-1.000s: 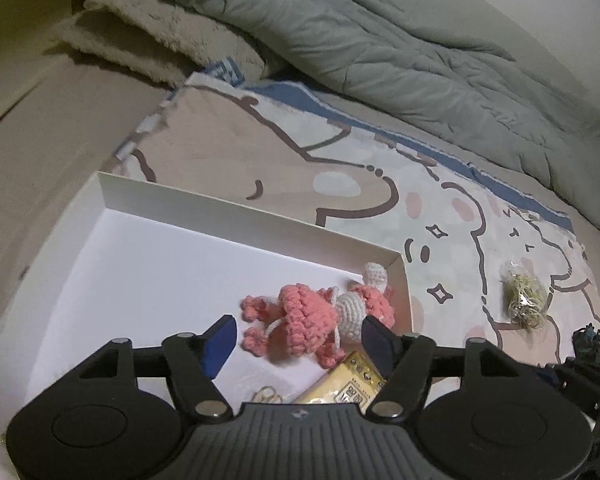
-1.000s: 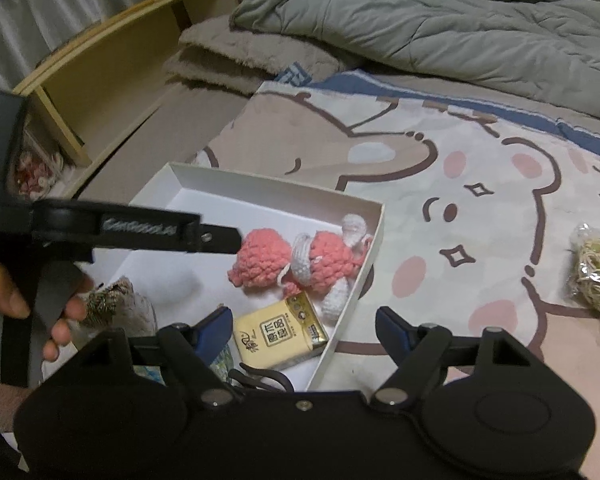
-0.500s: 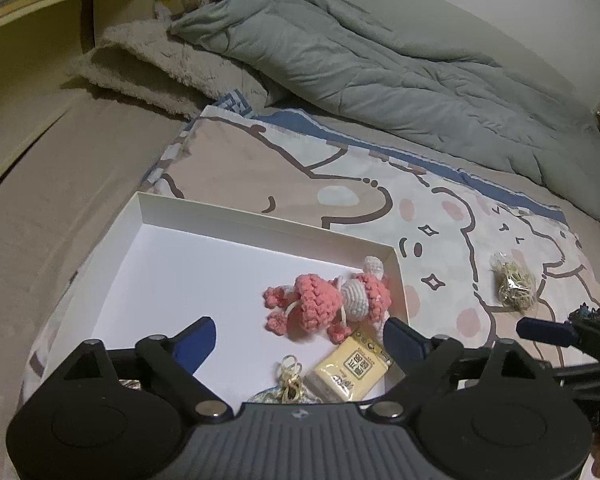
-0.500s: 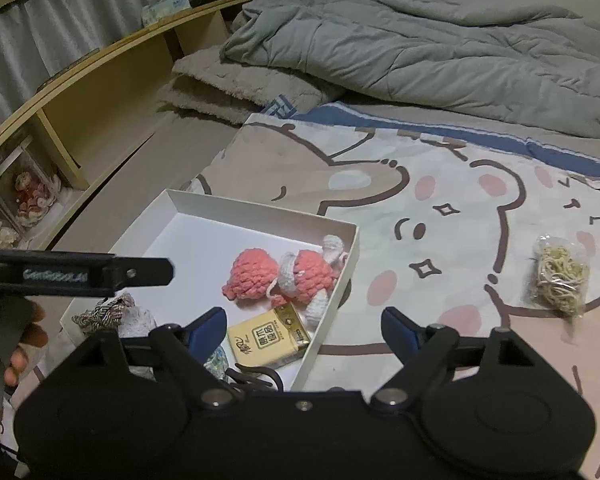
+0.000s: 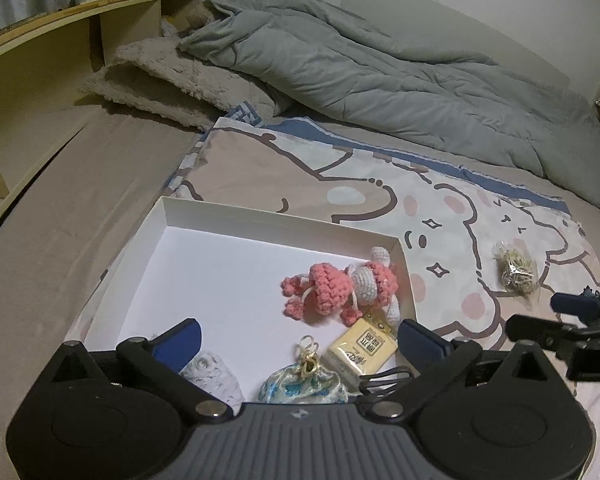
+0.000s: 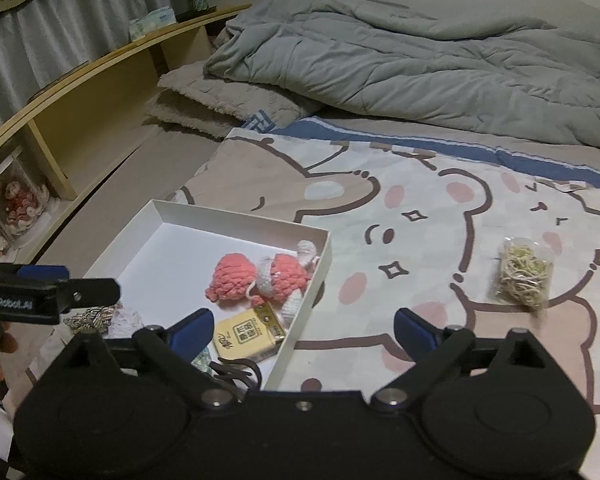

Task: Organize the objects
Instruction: 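Withdraw both tools and move toward the bead bag and scrunchie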

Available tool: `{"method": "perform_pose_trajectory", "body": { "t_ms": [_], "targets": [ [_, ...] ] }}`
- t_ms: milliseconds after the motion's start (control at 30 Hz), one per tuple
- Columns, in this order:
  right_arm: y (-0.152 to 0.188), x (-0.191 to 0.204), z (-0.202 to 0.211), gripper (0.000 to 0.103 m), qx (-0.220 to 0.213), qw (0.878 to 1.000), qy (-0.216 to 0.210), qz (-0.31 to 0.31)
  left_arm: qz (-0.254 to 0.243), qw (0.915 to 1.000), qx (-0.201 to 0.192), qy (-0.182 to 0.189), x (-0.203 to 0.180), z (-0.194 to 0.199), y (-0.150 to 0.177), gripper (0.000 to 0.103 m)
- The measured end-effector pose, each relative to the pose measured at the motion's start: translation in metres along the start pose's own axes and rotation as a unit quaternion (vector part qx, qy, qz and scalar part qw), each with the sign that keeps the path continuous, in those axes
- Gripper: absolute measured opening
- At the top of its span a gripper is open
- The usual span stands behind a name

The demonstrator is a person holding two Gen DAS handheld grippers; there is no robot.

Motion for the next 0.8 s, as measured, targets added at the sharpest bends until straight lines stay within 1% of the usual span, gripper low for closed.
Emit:
{"method": "perform_pose_trajectory", "body": {
  "t_ms": [133, 233, 467, 600, 800],
  "targets": [
    [0.002, -0.006, 0.005, 0.103, -0.005, 1.0, 0.009, -0.002, -0.006, 0.9999, -0.004, -0.009, 0.0, 0.005, 0.004, 0.103],
    [0.002, -0.009, 0.008, 0.103, -0.01, 1.0, 0.015, -0.004, -0.004, 1.0, -0.004, -0.002, 0.0, 0.007, 0.005, 0.103],
    [0.005, -0.015, 0.014, 0.103, -0.024, 0.999, 0.029, 0.006, -0.012, 0.9999, -0.008, -0.007, -0.007, 0.009, 0.007, 0.103],
    [0.005, -0.03, 0.019, 0.103, -0.03, 0.999, 0.04, -0.006, -0.01, 0.9999, -0.011, -0.006, -0.015, 0.006, 0.003, 0.103],
    [0.006, -0.07, 0.027, 0.103, -0.032, 0.996, 0.072, -0.03, -0.022, 0.9996, -0.018, 0.009, -0.045, -0.003, -0.006, 0.103]
  ]
}}
Point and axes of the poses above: each gripper's, at about its wrist camera, not at the fingertips, and z roughly against the way its jaws point, x to its left, y to its underside, the point moved 10 cm from there along -z, roughly the way its jaws point, and after that the axes turned 7 degrees about x, right-handed, at the moved point
